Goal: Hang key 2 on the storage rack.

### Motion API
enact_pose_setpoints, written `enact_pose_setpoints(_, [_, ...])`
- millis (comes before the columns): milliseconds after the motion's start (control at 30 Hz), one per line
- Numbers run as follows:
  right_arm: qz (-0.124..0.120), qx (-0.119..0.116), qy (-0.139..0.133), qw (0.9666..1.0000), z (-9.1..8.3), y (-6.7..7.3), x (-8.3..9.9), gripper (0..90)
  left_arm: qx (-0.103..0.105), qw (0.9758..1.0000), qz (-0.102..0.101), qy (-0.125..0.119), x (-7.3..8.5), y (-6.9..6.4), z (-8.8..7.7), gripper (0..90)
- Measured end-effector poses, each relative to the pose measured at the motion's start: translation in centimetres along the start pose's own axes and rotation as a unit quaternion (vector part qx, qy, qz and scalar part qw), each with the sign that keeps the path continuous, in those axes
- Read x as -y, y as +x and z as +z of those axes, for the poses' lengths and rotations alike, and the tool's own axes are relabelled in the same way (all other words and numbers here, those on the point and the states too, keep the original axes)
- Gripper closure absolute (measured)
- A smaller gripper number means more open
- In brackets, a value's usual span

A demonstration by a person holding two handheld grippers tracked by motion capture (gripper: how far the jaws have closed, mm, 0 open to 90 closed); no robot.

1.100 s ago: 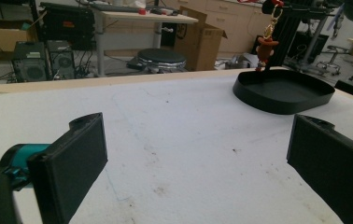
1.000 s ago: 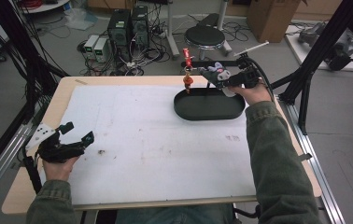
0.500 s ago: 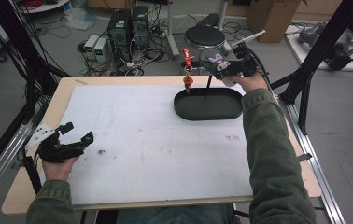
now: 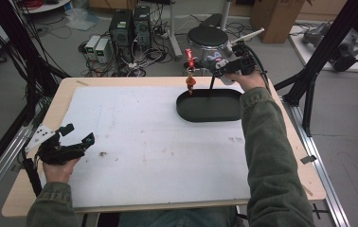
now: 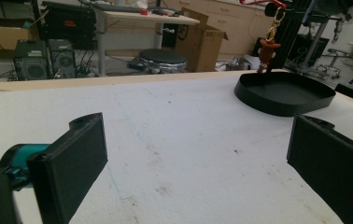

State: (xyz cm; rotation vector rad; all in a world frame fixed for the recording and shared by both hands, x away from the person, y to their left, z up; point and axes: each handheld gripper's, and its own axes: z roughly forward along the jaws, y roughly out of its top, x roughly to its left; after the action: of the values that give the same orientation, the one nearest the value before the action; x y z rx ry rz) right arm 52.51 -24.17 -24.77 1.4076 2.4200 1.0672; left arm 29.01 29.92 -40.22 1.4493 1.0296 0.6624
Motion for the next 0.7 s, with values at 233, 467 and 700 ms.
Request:
enact_pose_setpoints(233, [0.007, -0.002, -0.022, 0.9997, 0.6, 0.3, -0.3, 39.4, -0.002, 1.0, 0.001, 0.0, 0.0, 0.0, 0.0, 5.4])
enact_pose_setpoints(467, [0.027, 0.016, -0.015, 0.9994, 1.1, 0.2, -0.4, 39.0, -0.001, 1.0, 0.003, 0.001, 0.0, 0.1, 0.1, 5.3])
enact_pose_setpoints(700, [0.041, 0.02, -0.025, 0.9987, 1.8, -0.2, 0.4, 33.4, -0.002, 1.0, 0.005, 0.001, 0.0, 0.1, 0.2, 5.3])
